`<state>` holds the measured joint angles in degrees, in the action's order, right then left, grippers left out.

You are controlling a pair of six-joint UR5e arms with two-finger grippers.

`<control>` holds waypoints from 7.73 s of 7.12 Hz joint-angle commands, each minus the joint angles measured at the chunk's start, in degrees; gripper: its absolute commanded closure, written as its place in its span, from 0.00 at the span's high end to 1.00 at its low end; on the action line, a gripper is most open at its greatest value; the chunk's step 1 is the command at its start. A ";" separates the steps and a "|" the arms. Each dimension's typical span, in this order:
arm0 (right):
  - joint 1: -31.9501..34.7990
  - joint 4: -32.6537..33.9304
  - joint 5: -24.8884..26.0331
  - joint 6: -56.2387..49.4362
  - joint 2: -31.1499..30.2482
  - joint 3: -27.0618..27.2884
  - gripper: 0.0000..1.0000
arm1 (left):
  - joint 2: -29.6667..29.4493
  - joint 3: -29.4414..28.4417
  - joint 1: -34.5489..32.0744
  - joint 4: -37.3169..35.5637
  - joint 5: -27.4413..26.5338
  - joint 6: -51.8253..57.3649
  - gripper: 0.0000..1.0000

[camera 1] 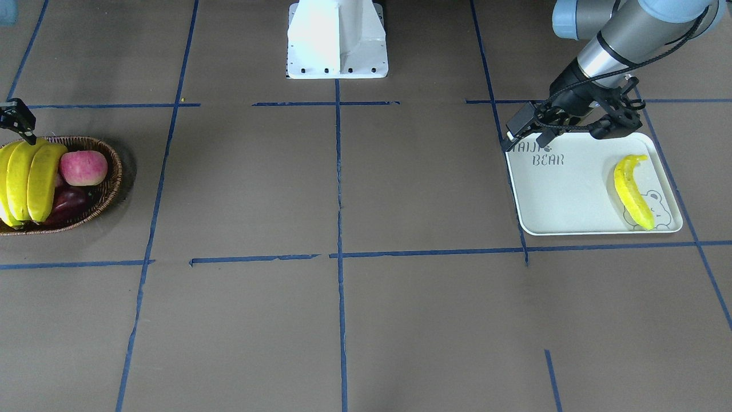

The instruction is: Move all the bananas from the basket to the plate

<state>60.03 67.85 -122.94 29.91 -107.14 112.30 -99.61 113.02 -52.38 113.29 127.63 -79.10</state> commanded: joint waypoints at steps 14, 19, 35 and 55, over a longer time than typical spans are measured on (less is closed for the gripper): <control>-0.17 -0.09 -0.72 -0.11 1.58 -1.83 0.02 | 0.29 -0.09 -0.26 -0.09 0.52 0.09 1.00; 13.74 0.61 -4.21 -7.00 -2.19 7.03 0.00 | 0.38 -0.17 -0.18 0.00 0.43 0.09 1.00; -27.68 -11.07 8.51 48.85 38.76 6.96 0.01 | -27.39 -8.51 12.83 8.79 -8.09 -23.73 0.96; -27.25 -10.37 10.35 49.11 34.90 10.48 0.99 | -3.75 -7.05 1.59 -7.21 -10.29 5.28 0.00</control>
<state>32.05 57.43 -112.68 79.01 -71.07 123.00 -111.90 103.60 -48.72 107.12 117.58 -82.83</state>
